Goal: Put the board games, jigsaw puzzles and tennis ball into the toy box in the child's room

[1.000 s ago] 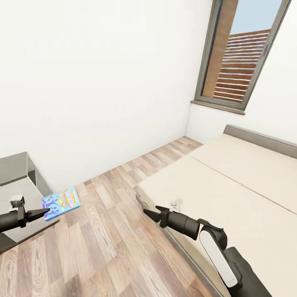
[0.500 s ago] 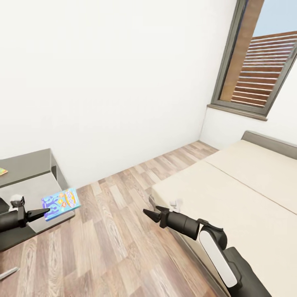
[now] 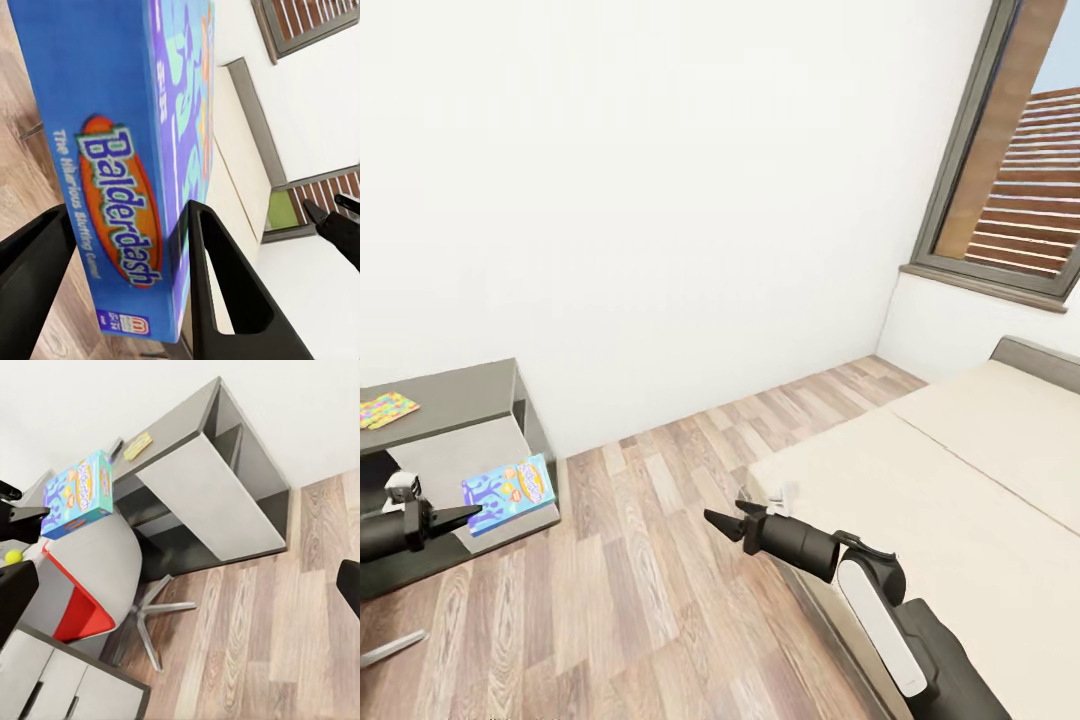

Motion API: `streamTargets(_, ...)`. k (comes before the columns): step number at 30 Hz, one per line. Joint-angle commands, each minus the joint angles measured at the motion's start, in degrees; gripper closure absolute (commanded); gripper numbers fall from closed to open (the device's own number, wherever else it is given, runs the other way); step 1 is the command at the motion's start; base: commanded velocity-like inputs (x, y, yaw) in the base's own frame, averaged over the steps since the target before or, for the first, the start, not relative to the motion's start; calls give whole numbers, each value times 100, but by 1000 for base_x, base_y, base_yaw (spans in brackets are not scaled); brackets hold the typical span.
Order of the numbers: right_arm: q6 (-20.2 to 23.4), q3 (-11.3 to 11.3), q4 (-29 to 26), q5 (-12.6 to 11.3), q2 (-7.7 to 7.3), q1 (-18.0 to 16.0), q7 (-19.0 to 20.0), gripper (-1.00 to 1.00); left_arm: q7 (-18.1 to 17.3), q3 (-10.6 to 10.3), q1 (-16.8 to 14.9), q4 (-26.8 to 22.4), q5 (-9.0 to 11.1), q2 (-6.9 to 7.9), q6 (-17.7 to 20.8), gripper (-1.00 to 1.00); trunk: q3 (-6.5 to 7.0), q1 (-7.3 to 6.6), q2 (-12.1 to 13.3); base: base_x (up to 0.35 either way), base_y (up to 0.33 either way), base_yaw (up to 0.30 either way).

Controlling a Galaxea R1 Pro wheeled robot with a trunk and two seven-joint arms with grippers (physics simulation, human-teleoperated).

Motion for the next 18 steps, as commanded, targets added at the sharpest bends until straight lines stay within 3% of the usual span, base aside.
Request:
streamTargets(1, 31, 2, 0, -32, 3, -3, -7, -100, -26, 4, -6, 2, -11, -1, 60, 100, 1, 1, -5, 9, -7, 207)
streamTargets(5, 41, 1, 8, -34, 13, -3, -10, -100, -26, 10, -6, 2, -4, 5, 60, 100, 28, 1, -5, 3, -3, 207)
streamTargets(9, 45, 0, 27, -38, 15, -3, -99, -100, -26, 6, -6, -32, -2, 1, 60, 100, 128, -87, 156, 0, 0, 207)
streamTargets(15, 61, -67, 38, -104, 12, -3, -661, -100, -26, -8, -6, -100, -11, 4, 60, 100, 277, -219, 396, 0, 0, 207)
streamTargets(18, 182, -432, 35, -151, -1, -3, -806, -100, -26, -10, -6, -389, -18, -50, 73, 100, 352, -285, 517, 0, 0, 207)
